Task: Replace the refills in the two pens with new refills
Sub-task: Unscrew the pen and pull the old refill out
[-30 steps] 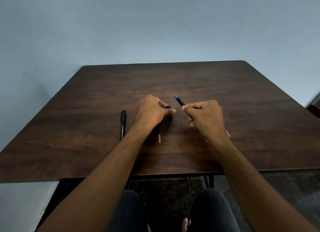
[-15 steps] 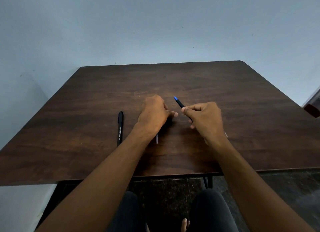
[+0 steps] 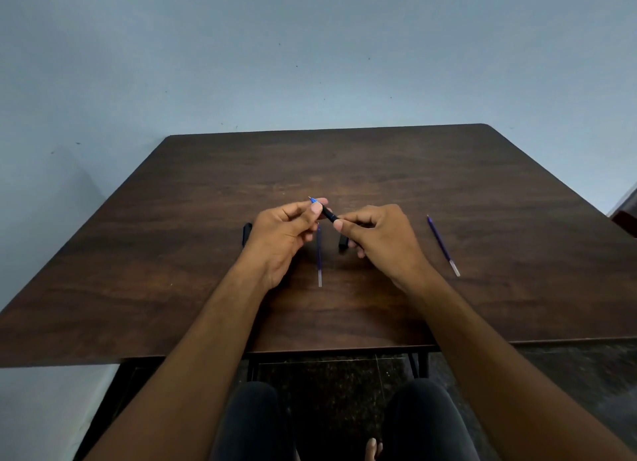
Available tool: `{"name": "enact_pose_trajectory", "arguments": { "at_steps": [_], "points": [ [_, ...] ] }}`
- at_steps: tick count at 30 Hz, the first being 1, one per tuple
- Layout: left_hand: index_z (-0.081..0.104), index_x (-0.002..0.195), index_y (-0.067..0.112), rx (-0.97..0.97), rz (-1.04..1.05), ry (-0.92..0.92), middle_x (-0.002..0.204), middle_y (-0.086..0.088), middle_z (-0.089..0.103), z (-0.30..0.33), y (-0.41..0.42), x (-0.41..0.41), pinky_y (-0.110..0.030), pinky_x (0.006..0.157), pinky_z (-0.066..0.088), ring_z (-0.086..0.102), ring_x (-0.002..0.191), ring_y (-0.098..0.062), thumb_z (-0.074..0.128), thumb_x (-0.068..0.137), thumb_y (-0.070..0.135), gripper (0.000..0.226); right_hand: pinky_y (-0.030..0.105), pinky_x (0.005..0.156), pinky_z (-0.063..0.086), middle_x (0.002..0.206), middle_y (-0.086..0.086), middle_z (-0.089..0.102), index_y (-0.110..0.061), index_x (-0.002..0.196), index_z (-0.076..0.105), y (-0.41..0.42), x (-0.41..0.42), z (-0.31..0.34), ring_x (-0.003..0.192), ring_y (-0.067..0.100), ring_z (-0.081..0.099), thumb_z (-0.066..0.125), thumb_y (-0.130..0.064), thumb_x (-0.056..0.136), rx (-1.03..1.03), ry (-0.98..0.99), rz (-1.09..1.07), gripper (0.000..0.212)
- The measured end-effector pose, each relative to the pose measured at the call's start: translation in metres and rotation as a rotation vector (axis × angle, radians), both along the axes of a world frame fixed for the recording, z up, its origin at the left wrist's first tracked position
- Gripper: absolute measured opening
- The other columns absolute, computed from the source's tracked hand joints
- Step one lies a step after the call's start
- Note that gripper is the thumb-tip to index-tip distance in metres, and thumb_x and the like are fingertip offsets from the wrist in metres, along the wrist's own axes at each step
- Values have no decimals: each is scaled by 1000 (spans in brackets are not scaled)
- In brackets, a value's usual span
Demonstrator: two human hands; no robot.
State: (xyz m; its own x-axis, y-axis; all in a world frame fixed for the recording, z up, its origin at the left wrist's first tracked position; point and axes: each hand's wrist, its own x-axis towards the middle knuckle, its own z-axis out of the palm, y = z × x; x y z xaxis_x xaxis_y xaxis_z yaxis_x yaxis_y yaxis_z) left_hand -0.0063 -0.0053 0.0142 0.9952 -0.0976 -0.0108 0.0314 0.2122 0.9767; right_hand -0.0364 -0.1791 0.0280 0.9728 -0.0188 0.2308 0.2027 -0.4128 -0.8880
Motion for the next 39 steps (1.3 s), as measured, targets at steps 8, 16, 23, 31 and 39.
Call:
{"name": "enact_pose_trajectory", "arguments": {
  "at_steps": [8,16,23,31,39],
  "points": [
    [80,105,13,-151,-111,8,113,-5,75,0,8,0,-19,72,48,55,72,-2,72,83,21,25,18,48,43,61,9,63,-13,81,76,2,1,-6,45,3,50,67,-20,96,125,1,118,19],
    [82,88,12,-139,12,-17,97,-2,79,-3,3,-4,-20,68,50,54,78,-12,76,78,23,16,14,55,43,73,10,67,-10,86,77,3,0,-8,52,3,55,68,-17,95,7,-137,126,15],
    [80,71,13,-62,118,-9,71,-2,73,-2,2,-4,-20,57,49,56,61,-9,89,59,40,30,26,67,53,79,3,69,-13,100,79,4,-1,-10,67,11,63,69,-20,95,-49,-196,107,14],
    [76,117,17,-147,-153,-66,125,-9,73,-7,9,-1,-26,90,43,64,111,-12,77,82,20,35,38,72,54,80,7,71,-18,94,79,4,-1,-11,70,15,64,67,-20,96,-90,-200,87,13],
    [81,96,11,-226,-43,1,96,-8,78,-7,5,-1,-17,59,46,64,68,-3,85,70,23,29,39,71,54,82,10,71,-14,96,80,5,-2,-11,70,18,64,68,-18,95,-81,-204,100,12]
  ]
}}
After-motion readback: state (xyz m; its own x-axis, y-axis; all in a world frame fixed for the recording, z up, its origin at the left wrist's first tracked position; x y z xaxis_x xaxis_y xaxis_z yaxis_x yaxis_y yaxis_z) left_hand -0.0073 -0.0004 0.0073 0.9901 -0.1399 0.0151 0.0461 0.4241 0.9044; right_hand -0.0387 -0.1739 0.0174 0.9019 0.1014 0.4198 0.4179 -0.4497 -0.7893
